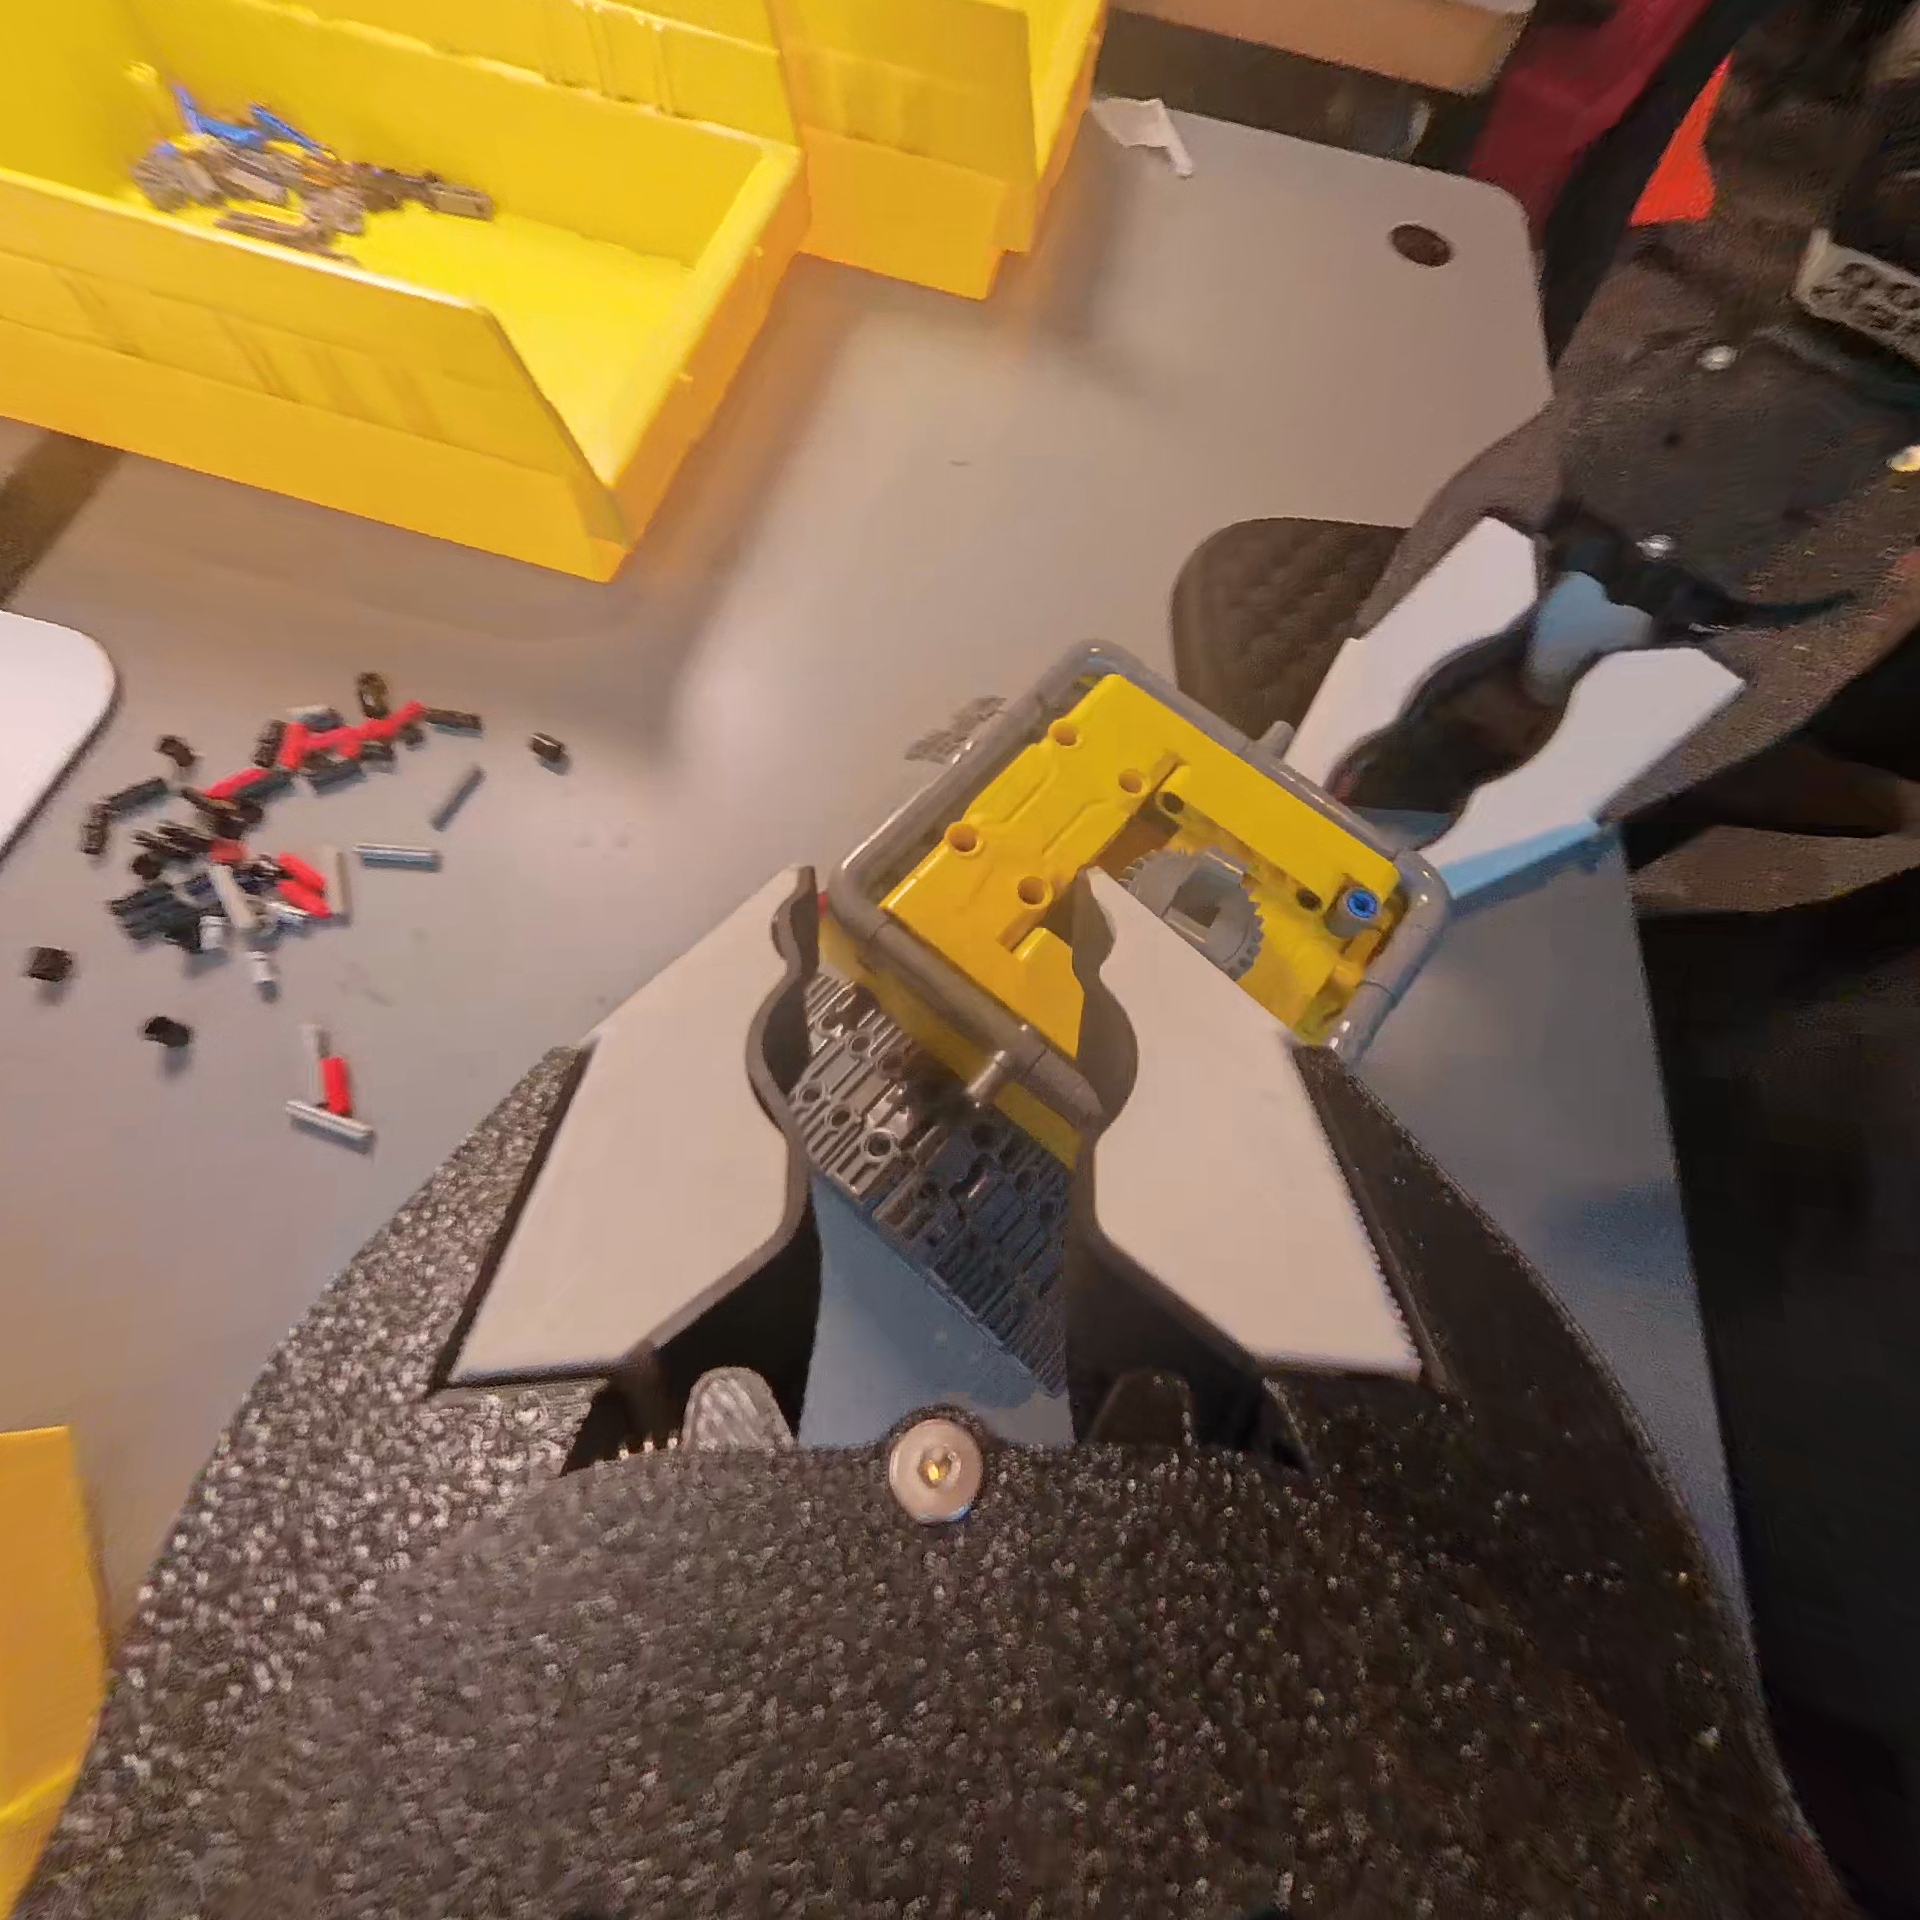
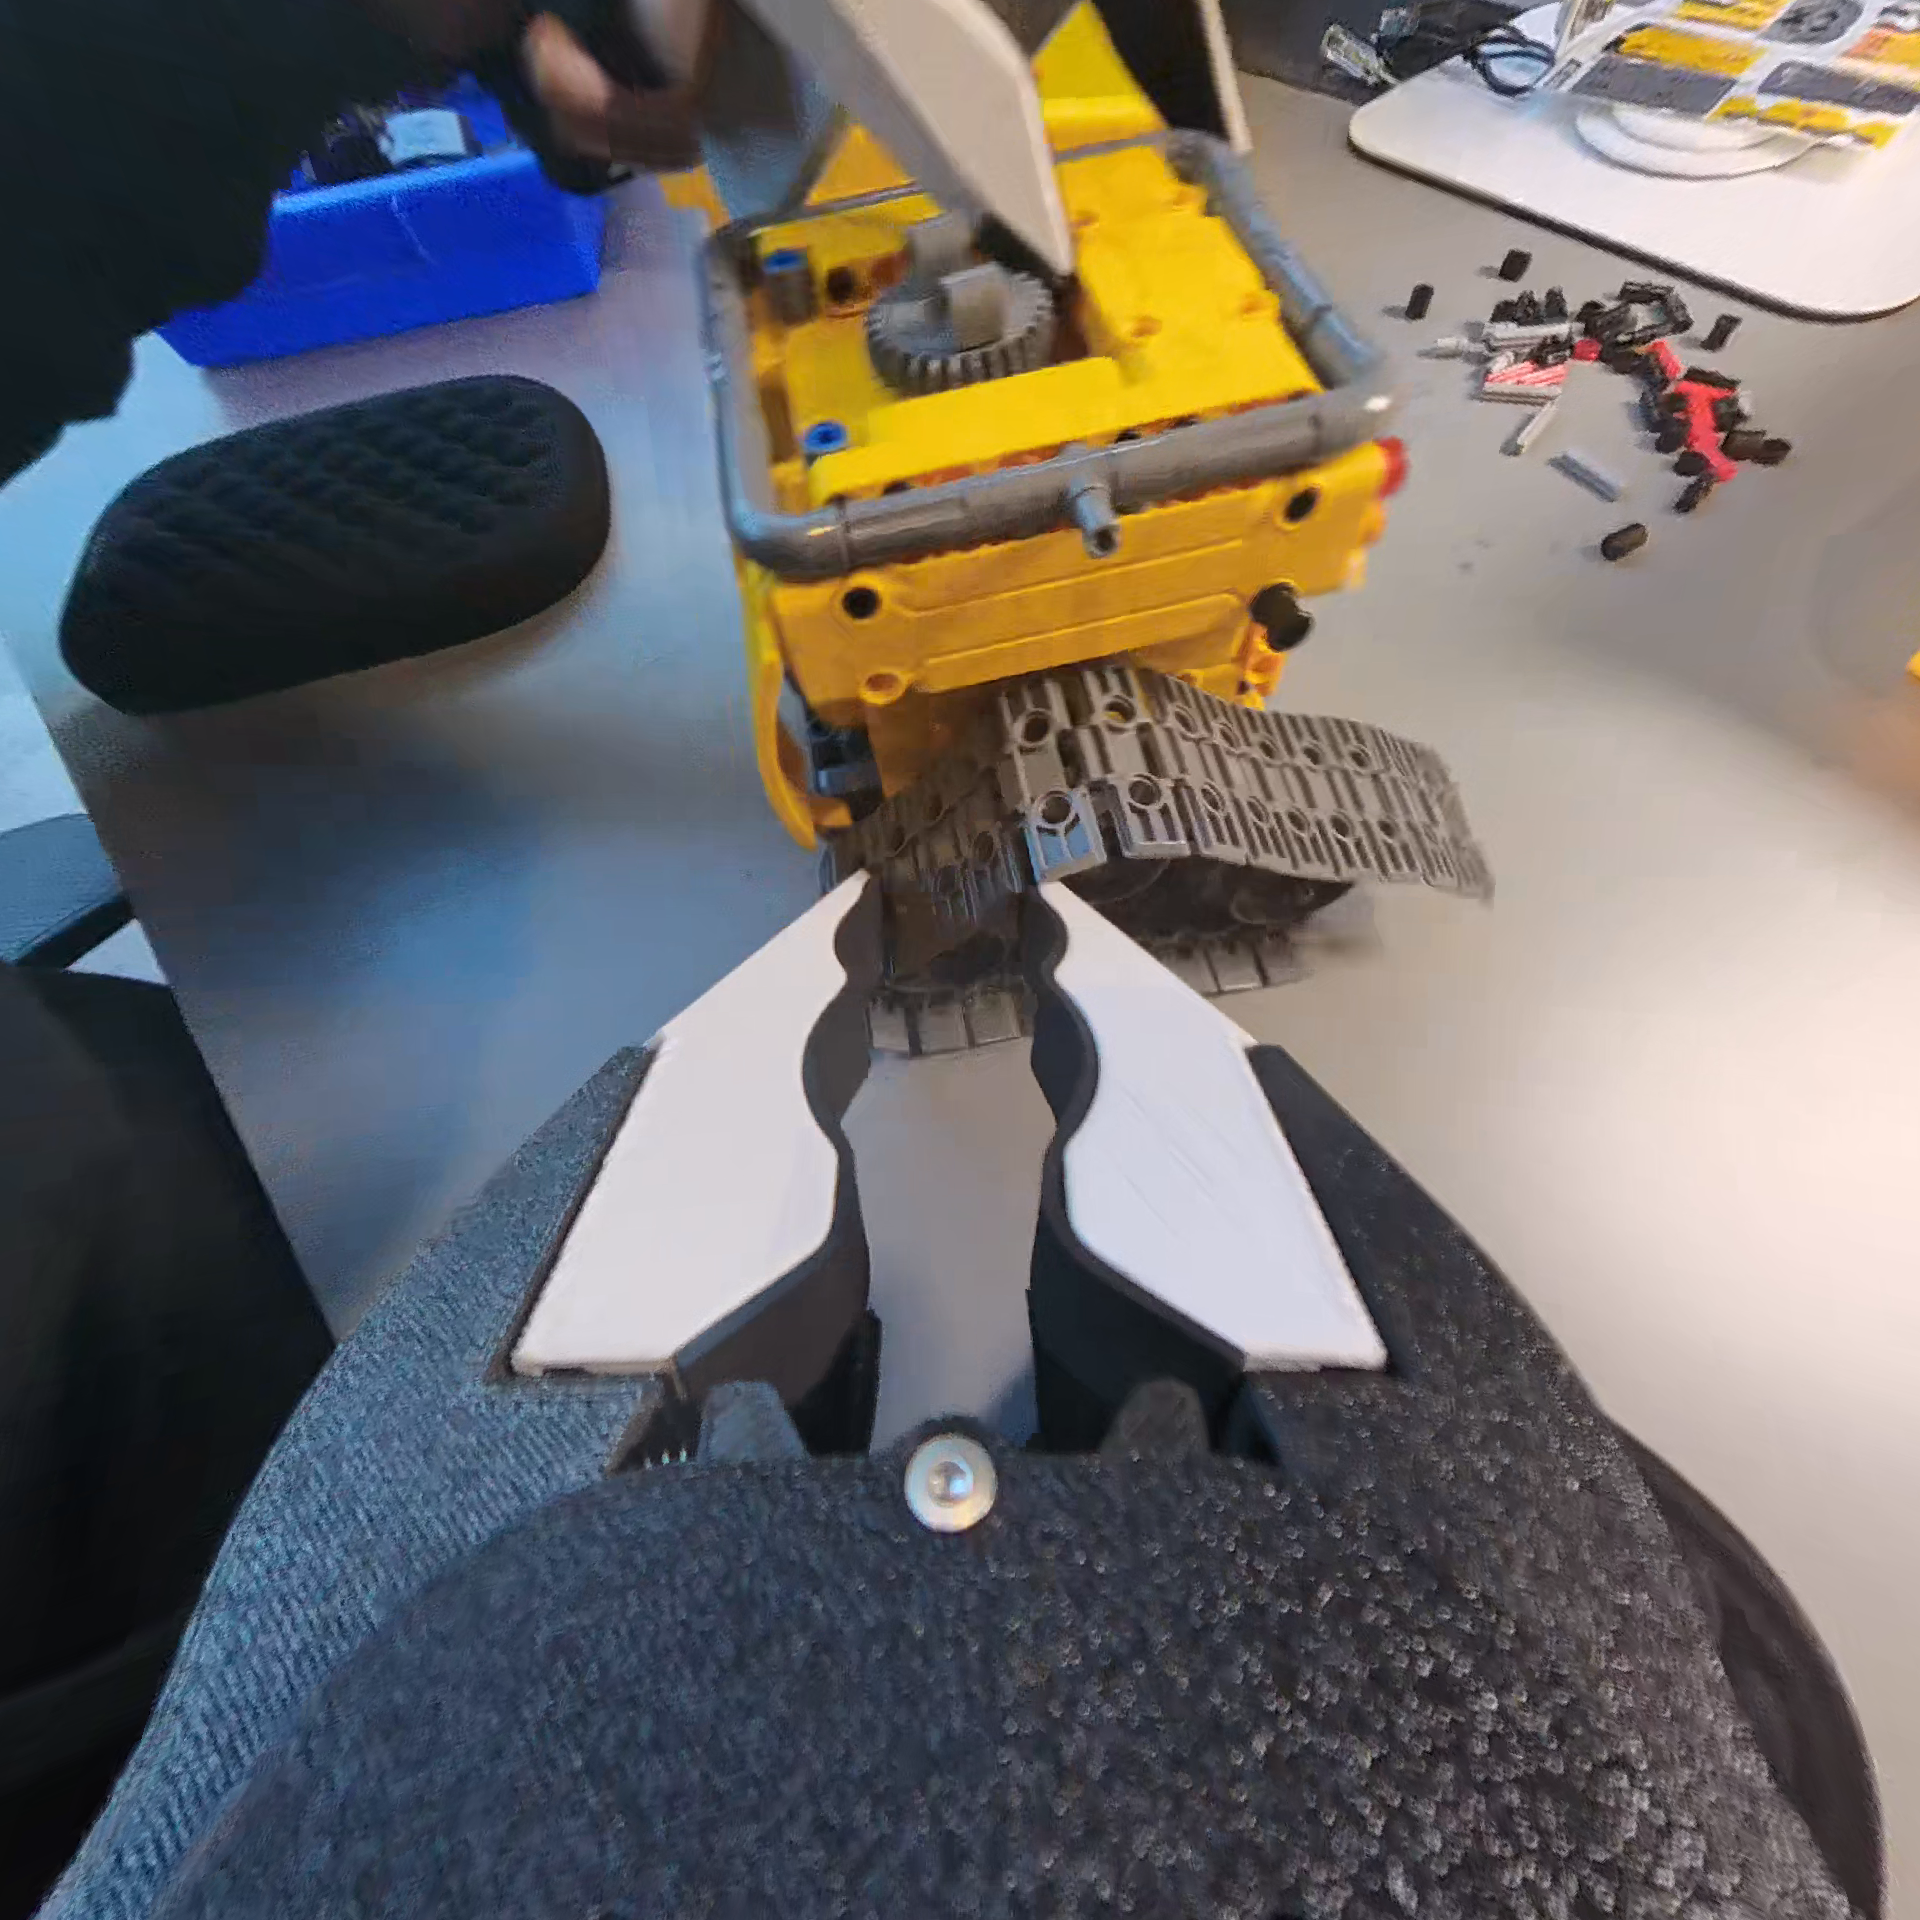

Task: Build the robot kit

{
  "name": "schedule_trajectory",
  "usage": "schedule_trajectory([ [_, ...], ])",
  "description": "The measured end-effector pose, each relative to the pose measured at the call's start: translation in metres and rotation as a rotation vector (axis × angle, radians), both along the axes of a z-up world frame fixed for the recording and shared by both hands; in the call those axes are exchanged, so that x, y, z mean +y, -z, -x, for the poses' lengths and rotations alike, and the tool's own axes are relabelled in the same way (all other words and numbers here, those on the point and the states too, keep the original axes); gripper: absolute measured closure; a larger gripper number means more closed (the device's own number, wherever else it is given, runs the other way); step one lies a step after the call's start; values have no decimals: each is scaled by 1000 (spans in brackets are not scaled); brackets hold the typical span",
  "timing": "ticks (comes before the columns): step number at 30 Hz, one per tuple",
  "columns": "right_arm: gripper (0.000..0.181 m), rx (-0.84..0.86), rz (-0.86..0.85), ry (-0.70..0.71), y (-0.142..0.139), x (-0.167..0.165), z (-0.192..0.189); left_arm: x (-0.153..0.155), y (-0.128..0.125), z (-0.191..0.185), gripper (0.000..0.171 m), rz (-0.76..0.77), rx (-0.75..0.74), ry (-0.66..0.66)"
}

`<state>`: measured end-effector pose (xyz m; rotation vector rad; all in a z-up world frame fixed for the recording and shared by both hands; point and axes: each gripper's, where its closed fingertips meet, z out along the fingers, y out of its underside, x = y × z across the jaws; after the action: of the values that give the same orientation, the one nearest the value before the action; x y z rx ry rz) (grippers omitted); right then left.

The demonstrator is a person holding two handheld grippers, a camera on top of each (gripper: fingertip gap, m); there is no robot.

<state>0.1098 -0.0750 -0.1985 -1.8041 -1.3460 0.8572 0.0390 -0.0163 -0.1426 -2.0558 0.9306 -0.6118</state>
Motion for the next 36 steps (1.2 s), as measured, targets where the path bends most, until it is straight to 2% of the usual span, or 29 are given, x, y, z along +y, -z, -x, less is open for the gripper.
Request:
schedule_trajectory([
  [4, 152, -9, -34, -19, 0, -4, 7, 5, -2, 12, 115, -71, 73, -73],
  [14, 163, -26, 11, -162, 7, -30, 22, -54, -5, 59, 109, -170, 91, -303],
  [16, 163, -19, 10, -186, 6, -35, 26, -63, -8, 68, 111, -182, 62, -337],
  [18, 161, -18, 12, -215, 5, -39, 29, -65, -18, 75, 121, -208, -7, -372],
  [20, 160, -36, 3, -235, 6, -38, 29, -70, -26, 80, 117, -187, -55, -390],
  [23, 153, -44, -16, -264, -1, -33, 22, -93, -37, 73, 109, -80, -179, -359],
  [25, 141, -50, -34, -314, -5, -30, 13, -121, -29, 60, 94, 9, -215, -292],
  [26, 134, -63, -39, -337, -5, -27, 9, -131, -20, 55, 89, 24, -185, -274],
  [30, 129, -115, -51, -379, 4, -14, 13, -132, 21, 50, 94, -6, -10, -294],
  [32, 129, -141, -87, -359, 7, -5, 20, -126, 26, 47, 107, -30, 8, -269],
  [36, 129, -176, -139, -344, 9, 1, 24, -116, 26, 49, 110, -61, 2, -175],
])
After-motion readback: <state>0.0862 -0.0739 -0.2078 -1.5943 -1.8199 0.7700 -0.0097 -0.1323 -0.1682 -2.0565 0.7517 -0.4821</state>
